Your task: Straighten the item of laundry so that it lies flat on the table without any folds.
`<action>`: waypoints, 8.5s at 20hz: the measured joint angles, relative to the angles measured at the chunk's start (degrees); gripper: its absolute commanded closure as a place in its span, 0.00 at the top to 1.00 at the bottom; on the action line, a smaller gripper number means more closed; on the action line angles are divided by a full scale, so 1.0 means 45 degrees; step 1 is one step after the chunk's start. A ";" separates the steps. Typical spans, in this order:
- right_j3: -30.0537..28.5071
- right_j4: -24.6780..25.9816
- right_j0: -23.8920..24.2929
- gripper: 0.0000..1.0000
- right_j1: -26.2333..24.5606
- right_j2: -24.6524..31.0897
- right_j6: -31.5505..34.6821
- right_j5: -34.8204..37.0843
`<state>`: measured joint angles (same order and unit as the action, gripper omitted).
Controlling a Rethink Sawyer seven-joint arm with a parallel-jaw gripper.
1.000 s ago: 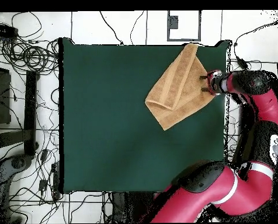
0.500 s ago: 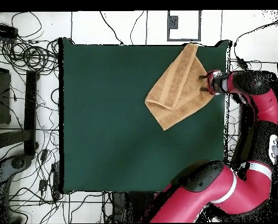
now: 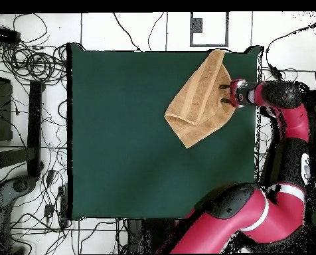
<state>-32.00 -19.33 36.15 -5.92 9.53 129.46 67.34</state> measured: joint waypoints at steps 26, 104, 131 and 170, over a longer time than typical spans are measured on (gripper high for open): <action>0.0363 0.7018 -0.4251 1.00 0.0928 -0.4239 0.0000 -0.4722; -0.1414 0.6376 -0.3166 1.00 0.1947 -0.4176 -0.0066 -0.3937; -0.1569 0.5585 -0.3280 1.00 0.1928 -0.4176 -0.0066 -0.3817; -0.1792 0.5080 -0.3567 1.00 0.1938 -0.4176 -0.0066 -0.3491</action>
<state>-40.07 3.53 20.10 2.80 -9.26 129.16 51.63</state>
